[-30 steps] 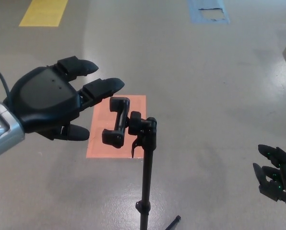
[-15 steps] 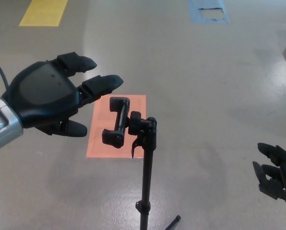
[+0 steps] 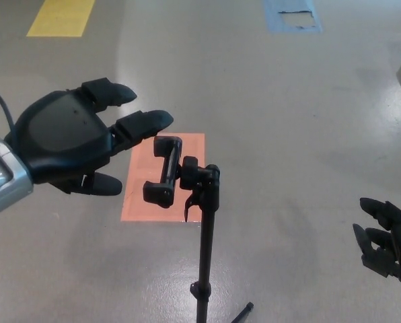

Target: The robot uses its left hand to grab the top of a phone stand kept on the floor and tilt it upwards to adjust its angle

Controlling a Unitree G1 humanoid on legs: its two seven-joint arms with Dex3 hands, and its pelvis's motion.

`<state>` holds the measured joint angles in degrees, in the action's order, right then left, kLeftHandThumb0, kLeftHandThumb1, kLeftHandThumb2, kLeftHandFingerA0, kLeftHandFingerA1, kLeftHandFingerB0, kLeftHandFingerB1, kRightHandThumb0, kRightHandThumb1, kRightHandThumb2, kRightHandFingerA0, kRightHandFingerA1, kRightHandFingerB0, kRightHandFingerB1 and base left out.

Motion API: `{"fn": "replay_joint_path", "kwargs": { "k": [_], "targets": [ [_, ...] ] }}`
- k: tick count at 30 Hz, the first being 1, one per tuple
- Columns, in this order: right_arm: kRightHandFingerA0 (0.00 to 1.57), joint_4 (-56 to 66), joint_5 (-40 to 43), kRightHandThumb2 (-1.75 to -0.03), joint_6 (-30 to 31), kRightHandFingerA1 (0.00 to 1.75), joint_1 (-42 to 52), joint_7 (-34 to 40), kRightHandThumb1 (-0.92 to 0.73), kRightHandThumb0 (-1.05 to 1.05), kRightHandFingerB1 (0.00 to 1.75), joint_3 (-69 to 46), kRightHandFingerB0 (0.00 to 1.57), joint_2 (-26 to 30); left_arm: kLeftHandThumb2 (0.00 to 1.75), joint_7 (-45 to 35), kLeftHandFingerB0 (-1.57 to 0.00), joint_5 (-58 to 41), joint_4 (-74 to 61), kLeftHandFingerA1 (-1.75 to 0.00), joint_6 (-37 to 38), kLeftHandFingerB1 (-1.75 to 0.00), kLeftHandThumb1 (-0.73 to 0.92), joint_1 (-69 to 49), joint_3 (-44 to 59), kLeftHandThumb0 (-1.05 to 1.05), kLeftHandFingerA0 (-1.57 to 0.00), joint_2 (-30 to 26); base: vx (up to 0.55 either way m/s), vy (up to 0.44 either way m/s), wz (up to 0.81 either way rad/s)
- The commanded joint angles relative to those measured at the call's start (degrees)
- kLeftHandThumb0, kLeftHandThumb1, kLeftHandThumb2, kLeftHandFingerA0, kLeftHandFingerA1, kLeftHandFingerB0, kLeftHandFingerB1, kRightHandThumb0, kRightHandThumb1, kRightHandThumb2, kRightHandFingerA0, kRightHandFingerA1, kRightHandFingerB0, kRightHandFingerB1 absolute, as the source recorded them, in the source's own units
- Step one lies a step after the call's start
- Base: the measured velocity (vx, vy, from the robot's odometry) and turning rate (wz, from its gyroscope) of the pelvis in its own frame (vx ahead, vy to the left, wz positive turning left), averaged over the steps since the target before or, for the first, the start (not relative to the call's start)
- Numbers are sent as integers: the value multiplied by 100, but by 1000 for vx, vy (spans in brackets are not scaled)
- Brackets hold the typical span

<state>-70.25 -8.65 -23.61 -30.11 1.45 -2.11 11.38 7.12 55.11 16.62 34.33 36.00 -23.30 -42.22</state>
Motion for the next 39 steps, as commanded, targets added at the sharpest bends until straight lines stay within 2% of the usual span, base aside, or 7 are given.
{"fn": "replay_joint_path", "kwargs": {
  "k": [1,2,12,28,29,37,39],
  "targets": [
    [23,-39,15,-66,94,33,-57,41,-87,-65,29,-4,19,85,107,109,0,299,-5,-40,53,-21,71,14,-114,-84,-13,-58,0,0,0],
    [22,-34,16,-66,103,33,-57,27,-87,-64,29,-2,18,86,68,89,0,298,-23,-28,49,-20,90,4,-115,-85,-19,-65,0,0,0],
    [22,-35,32,-66,89,33,-74,18,-87,-62,30,-13,20,90,104,177,-3,362,-36,-43,83,-25,71,-102,-187,-84,-14,-37,0,0,0],
    [21,-64,53,-66,152,32,-158,-31,-86,-65,29,-29,19,95,68,367,-2,413,194,-29,145,-20,88,-97,-305,-82,-19,-27,0,0,0],
    [21,-69,48,-66,145,32,-166,-22,-86,-65,29,-28,19,95,107,327,0,419,201,-39,125,-22,72,-97,-322,-83,-12,-30,0,0,0],
    [22,-52,64,-66,138,33,-195,-31,-86,-64,29,-39,19,91,69,440,-1,494,325,-29,150,-19,87,-74,-417,-83,-18,-33,0,0,0],
    [22,-49,68,-66,140,33,-203,-27,-86,-63,29,-45,19,94,104,363,0,463,320,-39,138,-21,70,-86,-427,-83,-11,-35,0,0,0]
  ]
}}
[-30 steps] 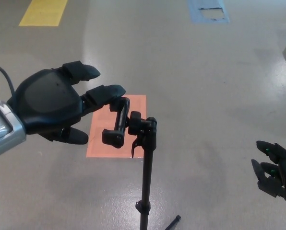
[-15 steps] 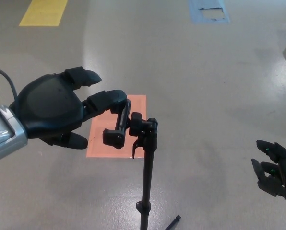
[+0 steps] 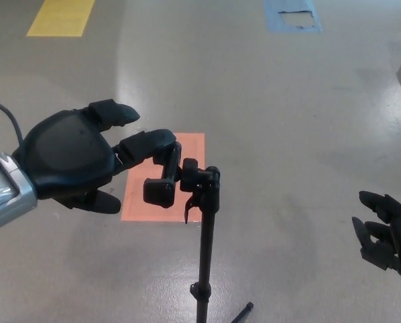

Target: The robot uses its left hand to grab the top of a phone stand kept on the floor and tilt it upwards to adjust its angle

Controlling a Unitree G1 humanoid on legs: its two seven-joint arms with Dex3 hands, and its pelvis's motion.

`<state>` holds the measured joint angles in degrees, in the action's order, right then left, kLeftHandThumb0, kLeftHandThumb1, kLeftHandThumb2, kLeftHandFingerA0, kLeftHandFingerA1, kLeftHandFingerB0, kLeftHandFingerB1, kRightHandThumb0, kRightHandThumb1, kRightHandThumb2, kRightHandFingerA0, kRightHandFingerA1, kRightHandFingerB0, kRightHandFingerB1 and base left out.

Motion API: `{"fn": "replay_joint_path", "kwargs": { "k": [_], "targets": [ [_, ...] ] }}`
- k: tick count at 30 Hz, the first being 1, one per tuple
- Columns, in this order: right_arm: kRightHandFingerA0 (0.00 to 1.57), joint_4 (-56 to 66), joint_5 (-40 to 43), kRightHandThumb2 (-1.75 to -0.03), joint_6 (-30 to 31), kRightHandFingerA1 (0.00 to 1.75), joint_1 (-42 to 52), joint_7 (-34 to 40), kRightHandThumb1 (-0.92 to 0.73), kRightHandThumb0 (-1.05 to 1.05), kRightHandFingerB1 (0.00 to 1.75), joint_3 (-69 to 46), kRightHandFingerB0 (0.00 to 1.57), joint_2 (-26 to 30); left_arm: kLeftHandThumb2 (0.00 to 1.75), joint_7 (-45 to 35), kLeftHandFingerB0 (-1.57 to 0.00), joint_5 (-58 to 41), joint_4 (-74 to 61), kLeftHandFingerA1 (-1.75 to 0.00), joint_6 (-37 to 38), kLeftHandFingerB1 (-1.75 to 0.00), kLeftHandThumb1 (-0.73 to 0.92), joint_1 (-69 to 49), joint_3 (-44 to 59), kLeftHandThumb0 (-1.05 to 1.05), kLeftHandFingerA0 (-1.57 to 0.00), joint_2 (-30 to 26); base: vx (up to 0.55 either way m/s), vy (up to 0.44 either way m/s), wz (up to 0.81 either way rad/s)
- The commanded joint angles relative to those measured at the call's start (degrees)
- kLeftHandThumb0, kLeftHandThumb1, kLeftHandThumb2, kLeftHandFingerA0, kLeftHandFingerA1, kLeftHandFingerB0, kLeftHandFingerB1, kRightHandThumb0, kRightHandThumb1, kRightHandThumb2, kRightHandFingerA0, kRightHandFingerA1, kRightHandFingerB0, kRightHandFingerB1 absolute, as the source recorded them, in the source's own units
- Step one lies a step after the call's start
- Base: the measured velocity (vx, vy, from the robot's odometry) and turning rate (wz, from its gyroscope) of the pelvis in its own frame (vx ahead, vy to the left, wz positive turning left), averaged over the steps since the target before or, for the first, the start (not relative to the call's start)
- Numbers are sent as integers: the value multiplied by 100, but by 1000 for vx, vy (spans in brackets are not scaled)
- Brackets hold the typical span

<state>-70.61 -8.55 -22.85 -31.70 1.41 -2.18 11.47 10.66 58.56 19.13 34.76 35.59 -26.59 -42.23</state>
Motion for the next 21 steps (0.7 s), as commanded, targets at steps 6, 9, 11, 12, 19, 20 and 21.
{"fn": "replay_joint_path", "kwargs": {
  "k": [6,9,11,12,19,20,21],
  "targets": [
    [23,-36,12,-65,82,33,-63,1,-86,-68,29,-10,19,96,105,104,0,177,112,-37,109,-21,70,-98,-163,-82,-11,-45,0,0,0],
    [23,-24,60,-65,81,33,-97,-24,-86,-68,29,-50,19,89,68,173,-1,177,179,-26,144,-19,86,-61,-198,-82,-16,-47,0,0,0],
    [22,-27,47,-66,71,33,-101,-27,-86,-68,29,-43,19,95,68,273,-2,233,205,-27,144,-20,86,-71,-237,-82,-17,-44,0,0,0],
    [21,-26,57,-66,68,32,-98,-42,-86,-66,29,-51,18,94,68,260,-2,249,190,-27,117,-20,87,-87,-245,-82,-18,-42,0,0,0],
    [21,5,45,-66,90,33,-129,-26,-86,-66,29,-46,19,106,67,273,0,351,189,-25,33,-19,87,-115,-321,-82,-15,-7,0,0,0],
    [21,11,56,-66,84,33,-126,-37,-86,-66,29,-54,19,103,67,241,0,336,188,-25,34,-19,87,-121,-326,-82,-15,-1,0,0,0],
    [20,-4,49,-66,75,32,-135,-35,-87,-64,29,-51,18,104,67,181,0,334,158,-26,8,-20,87,-140,-337,-82,-16,5,0,0,0]
  ]
}}
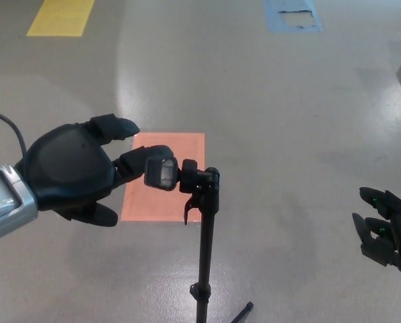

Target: The robot uses its left hand to grab the top of a phone stand kept on the floor and tilt it upwards to adjust its angle

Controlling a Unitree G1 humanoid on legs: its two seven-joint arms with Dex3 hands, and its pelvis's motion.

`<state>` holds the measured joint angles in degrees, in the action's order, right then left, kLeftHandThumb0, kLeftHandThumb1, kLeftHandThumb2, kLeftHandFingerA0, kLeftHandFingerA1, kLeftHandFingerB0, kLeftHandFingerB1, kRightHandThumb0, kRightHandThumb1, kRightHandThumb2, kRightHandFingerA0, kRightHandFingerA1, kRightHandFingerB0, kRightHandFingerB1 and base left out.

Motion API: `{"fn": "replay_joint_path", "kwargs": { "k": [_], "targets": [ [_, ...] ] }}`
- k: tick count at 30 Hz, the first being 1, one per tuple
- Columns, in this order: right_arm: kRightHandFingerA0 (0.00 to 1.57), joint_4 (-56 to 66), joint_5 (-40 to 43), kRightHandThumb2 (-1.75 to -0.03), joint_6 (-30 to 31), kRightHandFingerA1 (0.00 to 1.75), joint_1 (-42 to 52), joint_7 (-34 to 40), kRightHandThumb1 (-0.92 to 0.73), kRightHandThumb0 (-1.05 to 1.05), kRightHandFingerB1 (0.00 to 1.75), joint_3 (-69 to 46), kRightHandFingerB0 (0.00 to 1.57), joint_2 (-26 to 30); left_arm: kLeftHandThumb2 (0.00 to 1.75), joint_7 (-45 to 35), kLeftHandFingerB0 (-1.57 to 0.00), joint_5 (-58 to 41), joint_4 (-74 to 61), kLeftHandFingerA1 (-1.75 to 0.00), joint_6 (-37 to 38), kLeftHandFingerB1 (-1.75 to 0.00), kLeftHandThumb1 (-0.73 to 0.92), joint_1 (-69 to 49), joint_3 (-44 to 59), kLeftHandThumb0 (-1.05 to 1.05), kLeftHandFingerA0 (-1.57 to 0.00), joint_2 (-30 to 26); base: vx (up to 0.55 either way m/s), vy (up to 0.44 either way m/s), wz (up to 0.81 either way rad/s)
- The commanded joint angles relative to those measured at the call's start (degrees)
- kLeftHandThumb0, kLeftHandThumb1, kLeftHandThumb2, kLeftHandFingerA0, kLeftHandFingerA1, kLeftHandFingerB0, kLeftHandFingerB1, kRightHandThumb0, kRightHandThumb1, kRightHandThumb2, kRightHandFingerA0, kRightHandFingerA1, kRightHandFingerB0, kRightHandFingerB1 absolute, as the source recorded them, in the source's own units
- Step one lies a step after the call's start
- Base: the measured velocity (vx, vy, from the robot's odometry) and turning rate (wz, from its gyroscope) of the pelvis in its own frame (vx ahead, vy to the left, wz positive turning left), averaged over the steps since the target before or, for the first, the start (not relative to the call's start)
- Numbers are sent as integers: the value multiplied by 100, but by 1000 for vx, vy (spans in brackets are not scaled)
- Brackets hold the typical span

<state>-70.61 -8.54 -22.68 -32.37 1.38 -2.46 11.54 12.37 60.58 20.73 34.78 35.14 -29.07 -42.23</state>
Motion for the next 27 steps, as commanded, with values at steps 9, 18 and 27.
{"fn": "replay_joint_path", "kwargs": {
  "k": [9,18,27],
  "targets": [
    [22,-56,28,-66,91,32,-138,-8,-86,-66,29,-17,19,106,104,-22,0,211,-85,-39,-53,-20,69,-148,-175,-81,-12,18,0,0,0],
    [21,-55,-20,-66,130,32,-190,29,-87,-66,29,27,19,128,67,-57,0,244,-81,-28,-82,-18,87,-145,-196,-82,-19,32,0,0,0],
    [20,-51,-8,-66,127,32,-229,10,-87,-65,29,50,18,136,104,-126,0,212,-75,-39,-70,-19,70,-76,-162,-82,-12,21,0,0,0]
  ]
}}
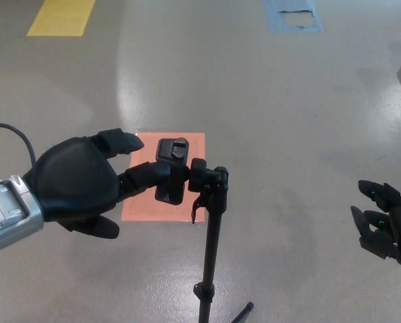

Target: The robot uses its left hand to grab the top of a phone stand kept on the floor and tilt it upwards to adjust its angle

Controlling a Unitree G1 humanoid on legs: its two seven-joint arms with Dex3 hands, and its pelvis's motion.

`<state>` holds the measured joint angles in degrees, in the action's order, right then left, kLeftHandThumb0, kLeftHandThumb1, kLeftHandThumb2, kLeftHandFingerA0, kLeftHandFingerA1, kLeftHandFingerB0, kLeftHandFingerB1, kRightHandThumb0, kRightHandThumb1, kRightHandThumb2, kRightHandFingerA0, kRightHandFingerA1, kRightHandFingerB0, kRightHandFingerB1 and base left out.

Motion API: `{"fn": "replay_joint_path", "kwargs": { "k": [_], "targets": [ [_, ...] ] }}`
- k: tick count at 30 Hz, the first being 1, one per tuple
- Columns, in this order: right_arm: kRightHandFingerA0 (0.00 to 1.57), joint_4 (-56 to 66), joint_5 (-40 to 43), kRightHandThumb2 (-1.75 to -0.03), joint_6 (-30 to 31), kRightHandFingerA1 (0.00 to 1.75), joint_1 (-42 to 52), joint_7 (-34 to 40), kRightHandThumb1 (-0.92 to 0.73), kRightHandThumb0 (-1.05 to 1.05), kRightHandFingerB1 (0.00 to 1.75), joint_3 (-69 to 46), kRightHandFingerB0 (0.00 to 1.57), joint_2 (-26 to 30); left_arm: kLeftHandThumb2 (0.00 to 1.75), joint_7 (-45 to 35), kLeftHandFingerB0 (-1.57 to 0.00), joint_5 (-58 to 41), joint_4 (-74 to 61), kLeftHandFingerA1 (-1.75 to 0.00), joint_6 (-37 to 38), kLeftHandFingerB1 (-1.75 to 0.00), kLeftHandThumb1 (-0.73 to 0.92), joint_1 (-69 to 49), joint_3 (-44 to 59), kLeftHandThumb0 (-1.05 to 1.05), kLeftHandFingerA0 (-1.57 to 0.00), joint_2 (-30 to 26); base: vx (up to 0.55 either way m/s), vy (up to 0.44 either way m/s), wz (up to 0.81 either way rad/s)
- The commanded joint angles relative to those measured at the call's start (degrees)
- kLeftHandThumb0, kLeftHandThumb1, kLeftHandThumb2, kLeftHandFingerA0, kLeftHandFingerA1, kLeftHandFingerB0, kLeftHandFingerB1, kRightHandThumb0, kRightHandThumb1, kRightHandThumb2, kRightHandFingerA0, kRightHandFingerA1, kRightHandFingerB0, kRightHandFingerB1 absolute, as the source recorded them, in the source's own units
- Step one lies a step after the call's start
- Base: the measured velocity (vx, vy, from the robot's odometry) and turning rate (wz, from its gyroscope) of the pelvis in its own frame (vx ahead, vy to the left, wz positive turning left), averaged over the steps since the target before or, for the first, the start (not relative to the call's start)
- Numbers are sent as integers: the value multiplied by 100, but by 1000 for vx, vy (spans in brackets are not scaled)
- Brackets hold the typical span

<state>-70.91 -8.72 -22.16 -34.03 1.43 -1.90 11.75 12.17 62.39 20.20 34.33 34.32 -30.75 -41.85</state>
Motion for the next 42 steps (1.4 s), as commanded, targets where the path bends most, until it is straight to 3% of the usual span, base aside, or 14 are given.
{"fn": "replay_joint_path", "kwargs": {
  "k": [1,4,5,9,16,17,22,27,29,32,33,36,37,42],
  "targets": [
    [21,-31,22,-66,84,32,-72,-1,-86,-68,29,-16,18,112,106,-145,0,-7,26,-34,-38,-20,70,78,42,-82,-8,-20,0,0,0],
    [21,-38,37,-66,84,32,-81,-5,-87,-68,29,-31,19,111,107,-158,0,-97,162,-43,-27,-20,70,201,100,-84,-19,2,0,0,0],
    [21,-32,38,-66,80,32,-75,-8,-86,-68,29,-32,19,109,68,-149,0,-165,306,-28,-34,-17,88,303,146,-84,-15,26,0,0,0],
    [22,-25,30,-66,83,32,-60,-13,-87,-67,29,-21,18,103,106,-386,0,-349,677,-32,-214,-16,70,660,311,-85,-11,97,0,0,0],
    [21,-28,20,-66,70,32,-76,-3,-87,-66,29,-7,18,113,104,-548,0,-561,1592,-34,-362,-18,68,1577,575,-82,-8,180,0,0,0],
    [20,-26,28,-66,79,32,-80,-10,-87,-67,29,-13,19,116,67,-490,0,-579,1800,-28,-352,-17,88,1689,589,-85,-16,205,0,0,0],
    [21,-21,3,-66,104,32,-109,-3,-87,-64,29,7,18,134,101,-53,0,-422,2817,-41,-333,-21,66,2082,452,-81,-10,281,0,0,0],
    [20,-16,24,-66,117,31,-146,-15,-87,-65,29,-4,19,127,66,14,0,-301,3564,-30,-421,-19,81,2275,204,-82,-22,351,0,0,0],
    [22,-14,37,-66,117,32,-174,-21,-87,-66,28,-15,18,125,98,75,-4,-275,3840,-42,-508,-22,66,2318,118,-84,-17,378,0,0,0],
    [21,-12,41,-66,106,32,-192,-34,-87,-66,28,-19,18,131,66,215,0,-406,4233,-29,-563,-18,85,2305,97,-84,-20,411,0,0,0],
    [21,-9,44,-66,97,31,-193,-35,-87,-65,29,-22,18,134,103,253,0,-496,4329,-42,-542,-18,67,2271,142,-84,-12,413,0,0,0],
    [20,2,18,-67,95,31,-180,1,-87,-65,28,0,18,129,105,193,0,-1170,4609,-40,-144,-13,72,2036,590,-88,-15,378,0,0,0],
    [0,5,70,-111,54,47,-126,-62,-58,-34,46,-38,0,123,107,-94,0,-1744,4700,-44,73,-10,76,1803,1021,-94,-18,420,0,0,0],
    [20,25,88,-66,-16,31,70,-113,-87,-65,29,-40,19,101,102,-988,-3,-3268,4838,-44,439,-22,69,1042,2267,-84,-17,671,0,0,0]
  ]
}}
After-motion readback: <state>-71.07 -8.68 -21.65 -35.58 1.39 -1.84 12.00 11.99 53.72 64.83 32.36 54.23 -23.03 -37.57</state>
